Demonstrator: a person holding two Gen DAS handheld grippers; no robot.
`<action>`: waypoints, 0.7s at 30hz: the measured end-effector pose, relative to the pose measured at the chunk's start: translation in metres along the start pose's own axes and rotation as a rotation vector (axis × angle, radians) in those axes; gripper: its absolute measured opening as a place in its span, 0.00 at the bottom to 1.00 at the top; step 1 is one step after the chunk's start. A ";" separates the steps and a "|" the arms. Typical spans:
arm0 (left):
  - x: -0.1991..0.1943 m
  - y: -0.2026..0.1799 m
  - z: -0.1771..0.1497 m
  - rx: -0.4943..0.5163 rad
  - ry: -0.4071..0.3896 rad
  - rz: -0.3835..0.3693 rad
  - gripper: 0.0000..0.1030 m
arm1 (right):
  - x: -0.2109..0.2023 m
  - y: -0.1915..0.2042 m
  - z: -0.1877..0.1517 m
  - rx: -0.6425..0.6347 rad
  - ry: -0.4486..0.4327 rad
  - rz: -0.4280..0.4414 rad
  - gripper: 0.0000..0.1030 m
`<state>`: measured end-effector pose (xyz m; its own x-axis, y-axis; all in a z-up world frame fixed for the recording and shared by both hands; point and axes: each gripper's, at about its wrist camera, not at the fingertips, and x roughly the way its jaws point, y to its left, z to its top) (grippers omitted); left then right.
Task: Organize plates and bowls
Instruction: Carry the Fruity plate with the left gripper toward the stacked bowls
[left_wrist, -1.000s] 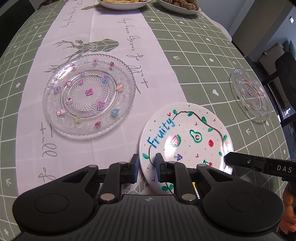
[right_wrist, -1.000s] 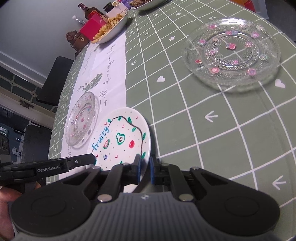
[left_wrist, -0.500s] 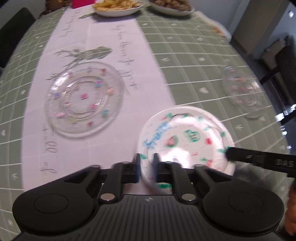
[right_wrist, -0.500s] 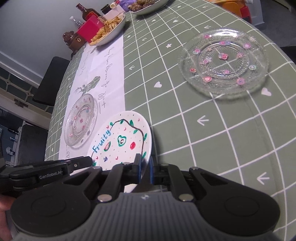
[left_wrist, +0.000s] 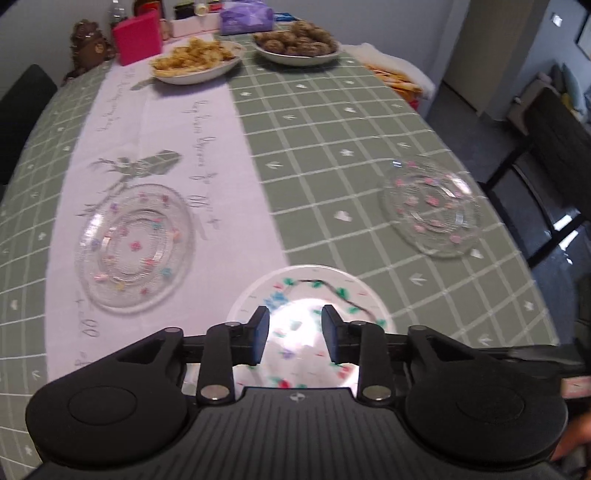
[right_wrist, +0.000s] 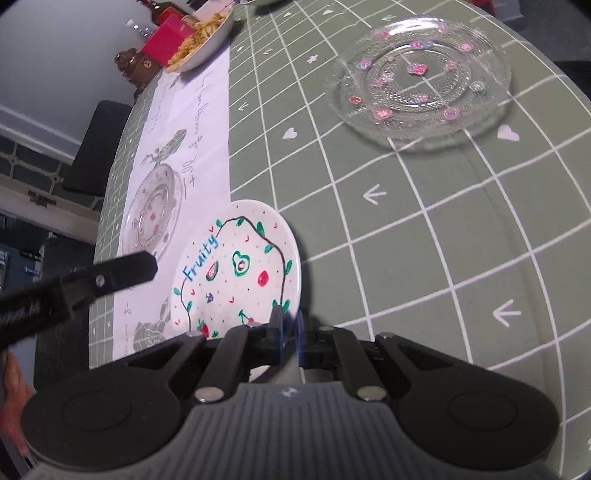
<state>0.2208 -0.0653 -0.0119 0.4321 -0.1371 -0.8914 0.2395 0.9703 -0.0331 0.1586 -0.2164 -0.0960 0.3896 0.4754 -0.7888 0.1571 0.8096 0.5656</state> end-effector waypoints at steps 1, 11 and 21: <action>0.003 0.007 0.001 -0.006 0.006 0.013 0.38 | -0.001 0.003 0.000 -0.017 -0.010 -0.008 0.09; 0.051 0.044 -0.010 -0.003 0.147 0.053 0.41 | 0.003 0.008 0.009 -0.073 -0.068 -0.060 0.20; 0.057 0.036 -0.016 -0.001 0.167 -0.023 0.31 | 0.009 0.002 0.006 -0.010 -0.043 -0.006 0.11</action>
<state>0.2404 -0.0346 -0.0708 0.2757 -0.1247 -0.9531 0.2467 0.9675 -0.0553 0.1681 -0.2127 -0.1004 0.4273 0.4552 -0.7812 0.1509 0.8160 0.5580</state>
